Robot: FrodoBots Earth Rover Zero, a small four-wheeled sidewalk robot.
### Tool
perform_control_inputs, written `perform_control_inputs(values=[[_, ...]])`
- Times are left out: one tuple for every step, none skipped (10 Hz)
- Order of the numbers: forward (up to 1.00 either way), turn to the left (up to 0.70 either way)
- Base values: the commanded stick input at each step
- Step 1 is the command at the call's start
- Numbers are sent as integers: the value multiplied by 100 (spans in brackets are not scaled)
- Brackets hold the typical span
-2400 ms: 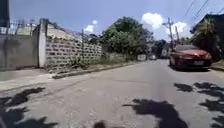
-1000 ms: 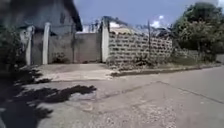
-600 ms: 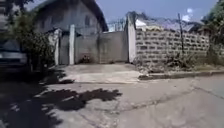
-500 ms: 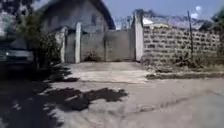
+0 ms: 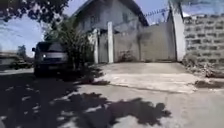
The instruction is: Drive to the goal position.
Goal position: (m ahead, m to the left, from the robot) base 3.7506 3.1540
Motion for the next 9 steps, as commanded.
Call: perform_control_inputs(values=[[82, 36], [82, 36], [82, 36], [95, 41], [99, 43], [100, 43], [100, 43], [100, 43], [100, 43]])
